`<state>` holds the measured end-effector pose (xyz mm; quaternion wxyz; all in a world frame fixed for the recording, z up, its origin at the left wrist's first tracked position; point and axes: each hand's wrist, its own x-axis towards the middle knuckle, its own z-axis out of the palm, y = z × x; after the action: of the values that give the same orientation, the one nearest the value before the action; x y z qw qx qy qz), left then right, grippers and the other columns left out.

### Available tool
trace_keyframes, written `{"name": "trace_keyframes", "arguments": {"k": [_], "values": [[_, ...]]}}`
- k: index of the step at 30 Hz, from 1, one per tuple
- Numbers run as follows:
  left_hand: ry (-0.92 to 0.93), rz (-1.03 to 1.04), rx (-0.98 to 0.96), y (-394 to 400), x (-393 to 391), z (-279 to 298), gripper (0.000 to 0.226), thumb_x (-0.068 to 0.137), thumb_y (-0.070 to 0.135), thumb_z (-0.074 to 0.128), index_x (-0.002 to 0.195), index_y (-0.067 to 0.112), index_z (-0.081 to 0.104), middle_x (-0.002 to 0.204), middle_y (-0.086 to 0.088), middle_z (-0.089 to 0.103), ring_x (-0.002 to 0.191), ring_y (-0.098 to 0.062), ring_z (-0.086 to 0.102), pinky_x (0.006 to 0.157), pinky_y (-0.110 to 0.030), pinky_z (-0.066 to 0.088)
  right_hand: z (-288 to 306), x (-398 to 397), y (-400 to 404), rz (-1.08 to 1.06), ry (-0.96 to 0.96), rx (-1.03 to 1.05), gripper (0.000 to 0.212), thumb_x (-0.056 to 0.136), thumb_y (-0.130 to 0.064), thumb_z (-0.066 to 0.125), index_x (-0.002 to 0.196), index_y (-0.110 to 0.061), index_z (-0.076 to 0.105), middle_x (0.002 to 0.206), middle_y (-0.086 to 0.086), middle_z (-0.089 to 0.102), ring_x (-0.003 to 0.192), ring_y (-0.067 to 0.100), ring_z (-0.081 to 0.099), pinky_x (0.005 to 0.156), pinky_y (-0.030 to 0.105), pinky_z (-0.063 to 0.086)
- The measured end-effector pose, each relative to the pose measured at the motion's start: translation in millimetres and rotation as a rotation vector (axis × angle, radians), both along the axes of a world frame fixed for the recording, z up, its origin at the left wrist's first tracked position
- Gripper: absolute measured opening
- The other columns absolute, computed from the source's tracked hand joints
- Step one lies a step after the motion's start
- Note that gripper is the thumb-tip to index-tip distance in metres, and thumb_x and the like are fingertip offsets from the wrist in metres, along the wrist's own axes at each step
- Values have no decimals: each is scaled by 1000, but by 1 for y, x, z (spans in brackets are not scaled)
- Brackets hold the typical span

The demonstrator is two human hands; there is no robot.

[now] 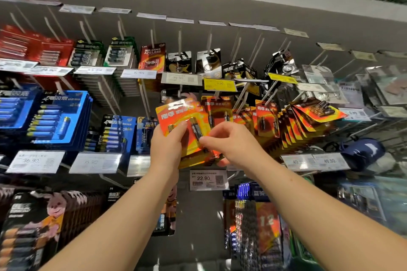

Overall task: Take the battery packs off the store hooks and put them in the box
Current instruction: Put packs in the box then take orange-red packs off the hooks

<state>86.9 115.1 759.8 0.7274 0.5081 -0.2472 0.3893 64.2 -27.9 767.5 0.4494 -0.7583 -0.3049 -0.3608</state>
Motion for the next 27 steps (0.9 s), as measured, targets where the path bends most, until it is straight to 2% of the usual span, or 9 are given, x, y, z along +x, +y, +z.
{"name": "trace_keyframes", "arguments": {"k": [8,10,12,14,16,18,21,24,27], "values": [[-17,79,22,2,-1,-2,29,95,33,61,121,22,56,109,-2,68,97,-21,67,80,-41,57,-4,0,12,-74,-36,-36,35,84,-45,68,107,-21,55,101,-9,56,86,11,59,76,37,59],[-32,67,36,1,-3,-1,21,99,34,52,116,22,58,104,-1,69,93,-18,68,74,-35,55,-3,2,12,-84,-31,-27,30,87,-40,66,105,-19,56,101,-7,57,91,14,58,82,42,57],[-44,74,52,-2,-4,-2,18,101,28,47,109,20,61,98,0,69,86,-15,67,69,-30,52,-2,5,13,-98,8,-15,25,89,-33,62,101,-12,56,95,-4,57,87,15,57,83,47,56],[-42,101,64,-5,-3,-3,14,100,23,46,95,23,59,89,2,65,80,-14,63,68,-29,49,-2,7,15,-107,28,-8,21,89,-30,60,93,-11,54,85,1,53,75,15,52,78,48,57],[-28,105,63,-6,-3,-4,14,99,23,47,88,24,55,87,-1,63,81,-17,62,71,-34,50,-2,9,17,-104,28,6,25,90,-37,60,95,-14,53,84,1,56,70,14,51,62,37,51],[-40,108,75,-7,0,-4,10,99,30,51,92,26,57,98,-5,65,90,-21,65,77,-40,53,0,11,16,-134,-9,27,26,91,-40,59,99,-16,53,87,-1,57,69,12,51,56,26,40],[-75,101,127,-7,2,-6,14,94,38,60,101,28,55,108,-2,67,97,-18,67,77,-34,55,6,19,12,-180,-28,108,23,95,-38,53,98,-15,50,80,-4,53,67,10,50,52,26,33],[-78,88,161,-6,3,-6,27,90,28,68,111,28,50,110,2,66,98,-15,67,74,-32,55,11,26,12,-195,4,166,33,98,-38,48,115,-9,46,92,0,55,77,16,54,53,27,37],[-96,124,206,-4,5,-4,38,88,23,71,119,25,49,112,4,65,101,-14,65,82,-36,56,13,31,12,-151,51,271,45,99,-37,47,131,-6,39,106,11,58,87,25,59,65,38,55]]}}
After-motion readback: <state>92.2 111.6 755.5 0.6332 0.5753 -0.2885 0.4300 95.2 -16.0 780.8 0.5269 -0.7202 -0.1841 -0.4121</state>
